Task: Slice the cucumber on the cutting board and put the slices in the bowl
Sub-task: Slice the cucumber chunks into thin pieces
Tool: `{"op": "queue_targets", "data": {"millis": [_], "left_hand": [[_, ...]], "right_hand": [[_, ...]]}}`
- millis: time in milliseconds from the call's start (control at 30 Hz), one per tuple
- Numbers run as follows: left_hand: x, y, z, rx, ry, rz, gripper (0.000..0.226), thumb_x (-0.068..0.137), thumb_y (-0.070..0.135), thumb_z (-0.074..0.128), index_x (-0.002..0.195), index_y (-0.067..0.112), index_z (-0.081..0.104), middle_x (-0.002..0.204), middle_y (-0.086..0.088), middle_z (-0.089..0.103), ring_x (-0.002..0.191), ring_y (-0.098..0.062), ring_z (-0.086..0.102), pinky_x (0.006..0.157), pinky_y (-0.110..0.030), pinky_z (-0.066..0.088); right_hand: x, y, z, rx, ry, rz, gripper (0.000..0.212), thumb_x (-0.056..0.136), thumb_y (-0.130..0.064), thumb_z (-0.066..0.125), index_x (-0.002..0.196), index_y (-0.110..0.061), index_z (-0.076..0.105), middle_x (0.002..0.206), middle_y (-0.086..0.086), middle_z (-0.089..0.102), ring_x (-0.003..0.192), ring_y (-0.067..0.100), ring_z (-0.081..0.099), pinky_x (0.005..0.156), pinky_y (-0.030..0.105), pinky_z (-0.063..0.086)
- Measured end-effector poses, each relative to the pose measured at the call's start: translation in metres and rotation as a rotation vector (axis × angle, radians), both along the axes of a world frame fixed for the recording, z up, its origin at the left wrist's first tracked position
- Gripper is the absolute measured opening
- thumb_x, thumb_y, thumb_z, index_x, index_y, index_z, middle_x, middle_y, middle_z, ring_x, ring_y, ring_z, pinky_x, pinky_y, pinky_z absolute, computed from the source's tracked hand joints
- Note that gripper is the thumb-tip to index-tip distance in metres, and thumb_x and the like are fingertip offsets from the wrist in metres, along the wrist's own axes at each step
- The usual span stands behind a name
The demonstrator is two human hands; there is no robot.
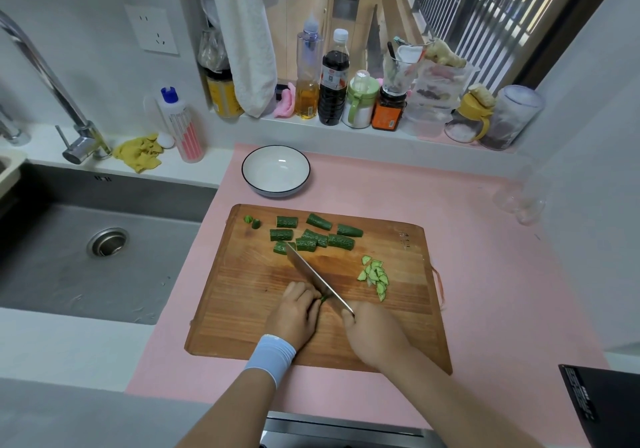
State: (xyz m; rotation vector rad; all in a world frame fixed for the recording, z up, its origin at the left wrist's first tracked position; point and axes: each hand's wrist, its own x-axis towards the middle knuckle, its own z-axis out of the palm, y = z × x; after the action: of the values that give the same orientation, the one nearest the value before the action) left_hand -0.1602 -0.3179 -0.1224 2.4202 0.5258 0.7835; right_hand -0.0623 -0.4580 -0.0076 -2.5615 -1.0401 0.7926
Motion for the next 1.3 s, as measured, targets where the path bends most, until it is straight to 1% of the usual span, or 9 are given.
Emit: {"op": "queue_targets", "data": {"millis": [167, 300, 467, 600, 800, 900, 1067, 1167, 1300], "left_hand": [[-0.001, -0.001, 0.0, 0.012, 0.024, 0.011, 0.016, 0.094, 0.02, 0.053, 0.088, 0.011, 0.064, 0.092, 0.003, 0.057, 0.088, -0.017, 0.053, 0.073, -0.03, 0.05], [-0.001, 0.0, 0.001, 0.001, 0.003, 0.006, 0.014, 0.093, 0.018, 0.056, 0.086, 0.01, 0.065, 0.09, 0.003, 0.058, 0.086, -0.017, 0.054, 0.076, -0.026, 0.048], [0.0, 0.002, -0.001, -0.002, -0.014, -0.017, 0.006, 0.09, 0.011, 0.062, 0.086, 0.009, 0.066, 0.09, 0.0, 0.059, 0.086, -0.017, 0.053, 0.082, -0.022, 0.046], [0.0, 0.003, -0.003, -0.01, -0.012, -0.024, 0.003, 0.088, 0.008, 0.065, 0.086, 0.008, 0.067, 0.09, -0.001, 0.06, 0.087, -0.018, 0.054, 0.085, -0.017, 0.042], [0.001, 0.002, -0.001, -0.011, -0.018, -0.011, 0.011, 0.091, 0.014, 0.059, 0.086, 0.009, 0.067, 0.09, 0.0, 0.06, 0.086, -0.017, 0.053, 0.083, -0.022, 0.044], [0.0, 0.001, 0.0, -0.003, -0.015, -0.005, 0.013, 0.091, 0.015, 0.057, 0.087, 0.008, 0.067, 0.09, 0.0, 0.06, 0.086, -0.018, 0.053, 0.081, -0.026, 0.047], [-0.001, -0.001, 0.002, 0.016, 0.015, 0.002, 0.003, 0.089, 0.009, 0.062, 0.088, 0.009, 0.065, 0.091, 0.001, 0.056, 0.087, -0.018, 0.05, 0.075, -0.028, 0.049], [-0.002, -0.001, 0.002, 0.018, 0.024, -0.006, 0.007, 0.091, 0.013, 0.058, 0.087, 0.01, 0.063, 0.091, 0.002, 0.054, 0.085, -0.017, 0.05, 0.074, -0.03, 0.049], [-0.003, 0.0, 0.004, 0.006, 0.011, -0.001, 0.009, 0.091, 0.014, 0.057, 0.085, 0.01, 0.063, 0.089, 0.003, 0.054, 0.084, -0.017, 0.049, 0.077, -0.027, 0.046]], "right_hand": [[-0.002, 0.006, -0.001, 0.0, 0.003, -0.015, 0.036, 0.102, -0.034, 0.04, 0.067, -0.028, 0.043, 0.068, -0.007, 0.054, 0.071, 0.023, 0.055, 0.062, 0.03, 0.036], [-0.007, 0.003, 0.002, 0.016, -0.063, 0.018, 0.027, 0.103, -0.036, 0.038, 0.087, -0.028, 0.059, 0.078, -0.004, 0.064, 0.075, 0.023, 0.061, 0.063, 0.031, 0.042], [-0.008, -0.017, 0.007, 0.039, -0.115, 0.048, 0.029, 0.104, -0.035, 0.038, 0.078, -0.029, 0.049, 0.073, -0.007, 0.06, 0.069, 0.015, 0.059, 0.065, 0.033, 0.049], [-0.003, -0.029, 0.006, 0.007, -0.092, 0.064, 0.033, 0.104, -0.034, 0.038, 0.072, -0.03, 0.046, 0.07, -0.009, 0.058, 0.066, 0.011, 0.057, 0.057, 0.026, 0.039], [-0.004, -0.024, 0.004, -0.017, -0.056, 0.035, 0.034, 0.104, -0.033, 0.039, 0.07, -0.03, 0.044, 0.069, -0.007, 0.058, 0.067, 0.012, 0.059, 0.063, 0.031, 0.048], [-0.004, -0.01, 0.0, -0.017, -0.028, 0.016, 0.035, 0.103, -0.033, 0.039, 0.069, -0.028, 0.043, 0.068, -0.007, 0.057, 0.068, 0.018, 0.059, 0.059, 0.031, 0.041], [-0.004, 0.005, 0.001, -0.005, -0.031, 0.032, 0.026, 0.103, -0.033, 0.038, 0.08, -0.03, 0.048, 0.077, -0.004, 0.062, 0.074, 0.022, 0.056, 0.064, 0.03, 0.036], [-0.005, 0.005, 0.002, -0.006, -0.03, 0.029, 0.026, 0.103, -0.034, 0.038, 0.08, -0.03, 0.049, 0.078, -0.004, 0.062, 0.079, 0.025, 0.061, 0.064, 0.03, 0.037], [-0.007, 0.001, 0.003, 0.006, -0.065, 0.035, 0.026, 0.104, -0.036, 0.037, 0.09, -0.029, 0.059, 0.078, -0.004, 0.063, 0.076, 0.023, 0.059, 0.064, 0.03, 0.039]]}}
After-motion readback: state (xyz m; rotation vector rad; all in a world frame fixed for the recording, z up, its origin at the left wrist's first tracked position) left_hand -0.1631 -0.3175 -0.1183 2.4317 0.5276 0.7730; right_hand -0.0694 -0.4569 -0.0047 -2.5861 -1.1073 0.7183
